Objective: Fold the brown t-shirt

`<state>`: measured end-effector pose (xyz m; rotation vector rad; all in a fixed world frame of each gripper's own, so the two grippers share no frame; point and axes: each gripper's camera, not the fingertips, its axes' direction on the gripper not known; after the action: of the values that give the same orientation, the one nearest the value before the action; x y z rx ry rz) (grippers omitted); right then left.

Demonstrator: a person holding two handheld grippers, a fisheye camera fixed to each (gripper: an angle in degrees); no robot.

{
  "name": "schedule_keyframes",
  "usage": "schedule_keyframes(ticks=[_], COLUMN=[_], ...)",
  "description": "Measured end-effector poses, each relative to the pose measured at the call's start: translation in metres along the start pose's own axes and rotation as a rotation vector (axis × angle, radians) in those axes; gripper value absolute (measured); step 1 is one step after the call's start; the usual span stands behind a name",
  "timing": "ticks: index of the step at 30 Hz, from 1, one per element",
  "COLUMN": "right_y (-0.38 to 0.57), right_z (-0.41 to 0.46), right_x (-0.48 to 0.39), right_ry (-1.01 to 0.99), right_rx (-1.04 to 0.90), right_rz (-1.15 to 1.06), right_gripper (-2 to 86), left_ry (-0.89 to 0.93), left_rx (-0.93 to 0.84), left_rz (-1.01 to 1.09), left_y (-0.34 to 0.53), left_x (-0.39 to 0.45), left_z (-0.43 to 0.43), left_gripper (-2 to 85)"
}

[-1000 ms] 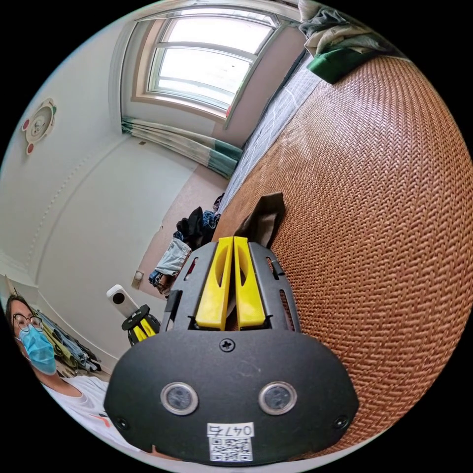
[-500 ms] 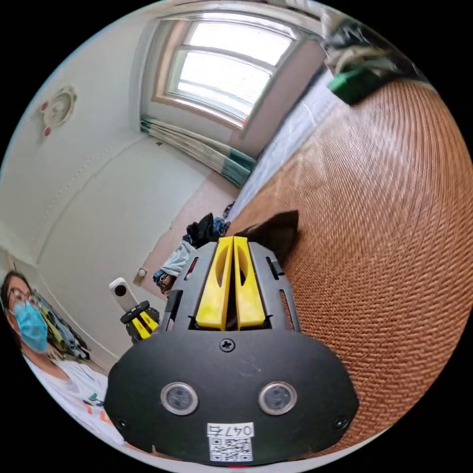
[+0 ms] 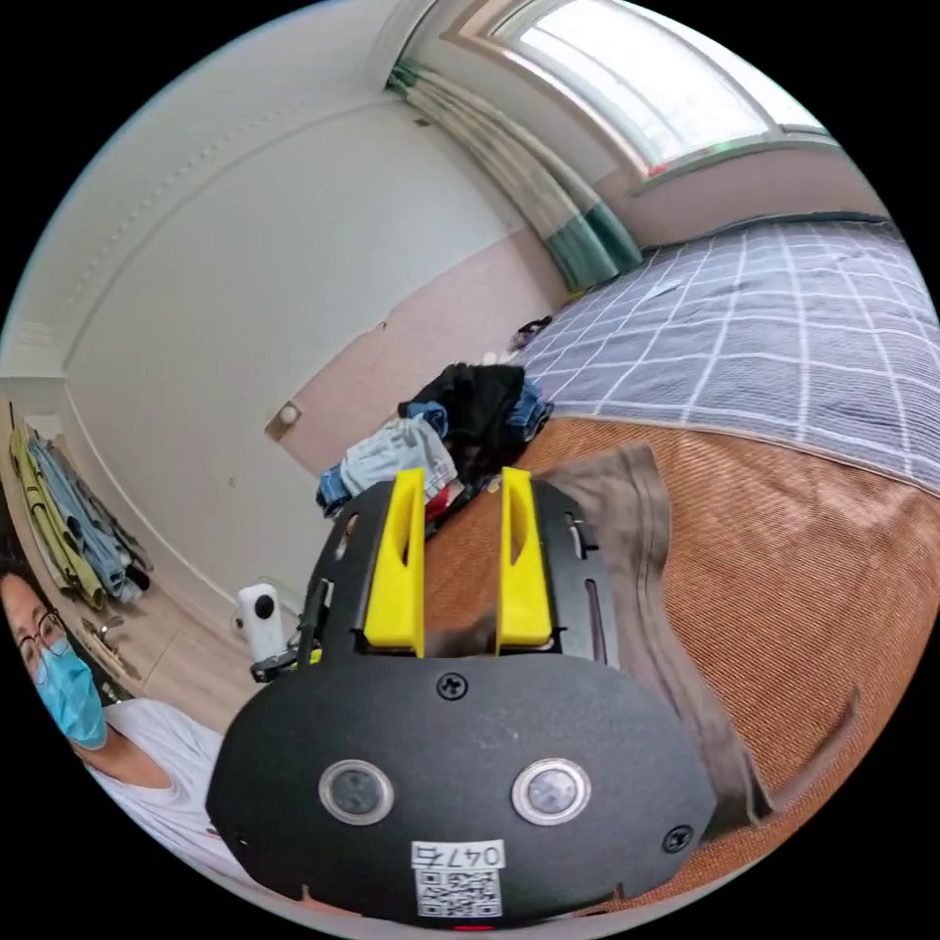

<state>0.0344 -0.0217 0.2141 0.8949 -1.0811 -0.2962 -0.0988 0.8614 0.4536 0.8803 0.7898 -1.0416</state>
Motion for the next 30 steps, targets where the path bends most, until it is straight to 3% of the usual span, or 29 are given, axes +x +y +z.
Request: schedule_keyframes(ticks=[2,6,14,16,21,30], right_y=[0.002,0.047,0.194,0.212,0.242,0.252], right_z=[-0.006,-0.036,-0.078,-0.08,-0.117,-0.127], right_x=[-0.014,-0.026,-0.022,-0.032,-0.064,-0.09], right_ry=[-0.002,0.122,0.257,0.265,0.449,0.383], right_rx=[0.036,-0.015,-0.148,-0.175,-0.061,-0.094], right_rz=[-0.028,-0.03,0.144,0.145,0.176,0.164], right_gripper=[9.6,3.9,0.0,0.0,1.8,-0.3], left_ry=[-0.117,-0.132,-0.383,-0.323,-0.277,-0.27], left_rx=[0.021,0.162,0.361,0.295,-0.085,-0.213], left_rz=[-0.151,-0.335,-0.152,-0.022,0.152,0.165], left_y=[0.005,0.036,0.065,0.059,0.049,0.066], left_x=[-0.067,-0.167,-0.131,-0.116,-0.082,-0.057], left_z=[-0.026,-0.102,-0.176,-0.156,-0.041,0.037], left_gripper=[3.5,4.7,3.5,0.4,-0.9,-1.0])
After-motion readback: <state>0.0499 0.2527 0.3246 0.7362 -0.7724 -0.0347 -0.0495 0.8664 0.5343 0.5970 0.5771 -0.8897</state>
